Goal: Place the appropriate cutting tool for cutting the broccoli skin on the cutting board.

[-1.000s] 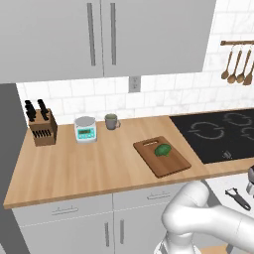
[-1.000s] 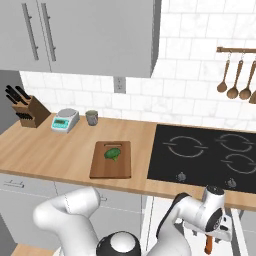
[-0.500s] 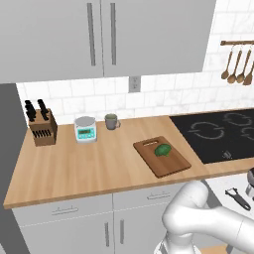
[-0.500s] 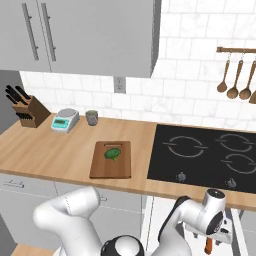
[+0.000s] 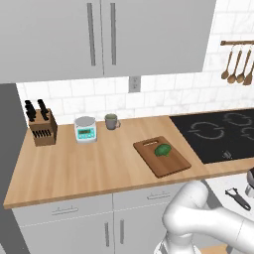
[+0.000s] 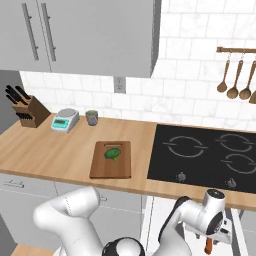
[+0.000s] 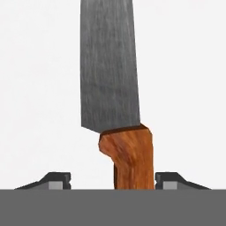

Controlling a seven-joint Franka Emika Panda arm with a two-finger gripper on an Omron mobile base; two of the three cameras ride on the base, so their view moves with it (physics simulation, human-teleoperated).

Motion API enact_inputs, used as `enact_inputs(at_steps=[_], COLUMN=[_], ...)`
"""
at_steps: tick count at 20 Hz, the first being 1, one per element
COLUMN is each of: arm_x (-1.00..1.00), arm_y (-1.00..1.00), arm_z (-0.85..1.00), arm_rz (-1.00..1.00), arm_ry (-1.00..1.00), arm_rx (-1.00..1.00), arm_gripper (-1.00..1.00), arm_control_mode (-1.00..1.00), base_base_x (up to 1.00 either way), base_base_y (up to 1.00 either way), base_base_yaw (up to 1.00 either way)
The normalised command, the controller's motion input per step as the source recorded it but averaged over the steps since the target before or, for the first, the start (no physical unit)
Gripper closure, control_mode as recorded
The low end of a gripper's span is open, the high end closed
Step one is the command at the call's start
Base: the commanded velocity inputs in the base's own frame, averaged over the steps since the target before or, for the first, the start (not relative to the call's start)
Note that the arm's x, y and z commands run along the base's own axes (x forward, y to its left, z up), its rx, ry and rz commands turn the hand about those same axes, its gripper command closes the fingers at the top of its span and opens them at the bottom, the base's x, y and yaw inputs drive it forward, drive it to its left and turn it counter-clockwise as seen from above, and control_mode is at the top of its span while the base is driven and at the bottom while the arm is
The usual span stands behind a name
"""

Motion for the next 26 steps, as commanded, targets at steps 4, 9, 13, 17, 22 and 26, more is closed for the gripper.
enact_inputs(at_steps=[4, 9, 13, 17, 22, 26], arm_x=[-0.09, -0.05, -0.26, -0.93, -0.81, -0.23], arm_y=[0.00, 0.00, 0.00, 0.16, 0.36, 0.66], arm_z=[-0.06, 0.14, 0.99, 0.99, 1.00, 1.00], arm_rz=[0.00, 0.02, 0.02, 0.05, 0.02, 0.00], arm_ry=[-0.01, 0.00, 0.00, 0.00, 0.00, 0.00], arm_rx=[0.00, 0.00, 0.00, 0.00, 0.00, 0.00], arm_gripper=[1.00, 1.00, 1.00, 1.00, 1.00, 1.00], arm_control_mode=[-1.00, -1.00, -1.00, -1.00, -1.00, -1.00], base_base_x=[0.00, 0.00, 0.00, 0.00, 0.00, 0.00], base_base_y=[0.00, 0.00, 0.00, 0.00, 0.00, 0.00], base_base_yaw=[0.00, 0.00, 0.00, 0.00, 0.00, 0.00])
